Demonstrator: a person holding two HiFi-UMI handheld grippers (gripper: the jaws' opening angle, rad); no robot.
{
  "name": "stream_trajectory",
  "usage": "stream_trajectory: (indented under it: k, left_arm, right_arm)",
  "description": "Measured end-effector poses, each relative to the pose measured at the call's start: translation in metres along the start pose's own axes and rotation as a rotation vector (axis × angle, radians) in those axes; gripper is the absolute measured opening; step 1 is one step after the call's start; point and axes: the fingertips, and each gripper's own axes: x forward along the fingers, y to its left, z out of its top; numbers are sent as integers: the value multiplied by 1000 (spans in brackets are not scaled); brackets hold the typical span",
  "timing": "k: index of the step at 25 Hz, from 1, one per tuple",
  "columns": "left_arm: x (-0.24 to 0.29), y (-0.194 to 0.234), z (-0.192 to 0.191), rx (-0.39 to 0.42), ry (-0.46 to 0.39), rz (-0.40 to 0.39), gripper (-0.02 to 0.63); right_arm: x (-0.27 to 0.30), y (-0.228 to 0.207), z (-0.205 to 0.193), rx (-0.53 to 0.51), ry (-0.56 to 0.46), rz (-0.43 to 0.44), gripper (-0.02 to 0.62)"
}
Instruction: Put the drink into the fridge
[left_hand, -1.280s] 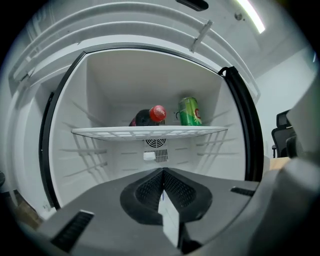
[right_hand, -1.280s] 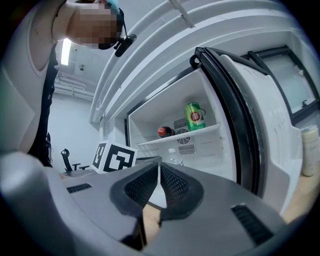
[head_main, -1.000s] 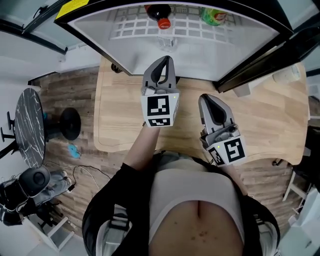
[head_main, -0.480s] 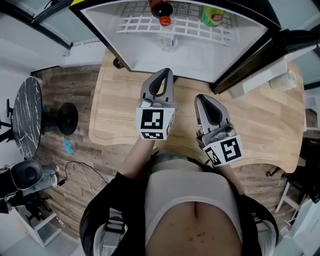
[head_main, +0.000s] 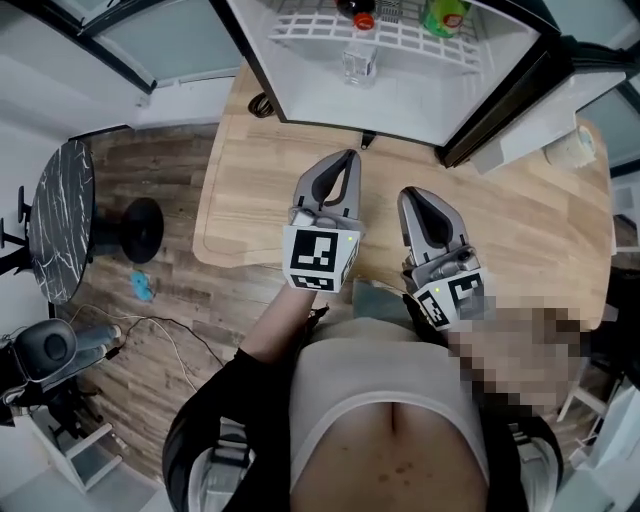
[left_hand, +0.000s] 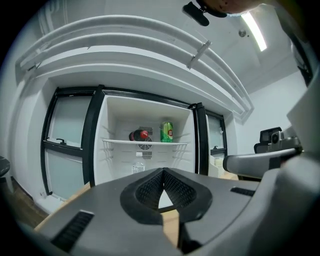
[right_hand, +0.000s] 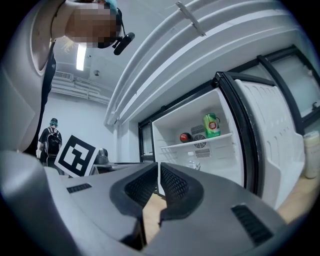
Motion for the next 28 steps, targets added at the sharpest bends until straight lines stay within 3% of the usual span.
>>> stream_trajectory:
  k: [18,28]
  left_arm:
    - [-229,-30,4,-11,-31,-114,6]
    - [-290,-55,23,12,-92,-136,6]
  right_arm:
    - [-110,198,5,-45,-33,-61,37]
    - [-151,243,15,-65,-56,-58,37]
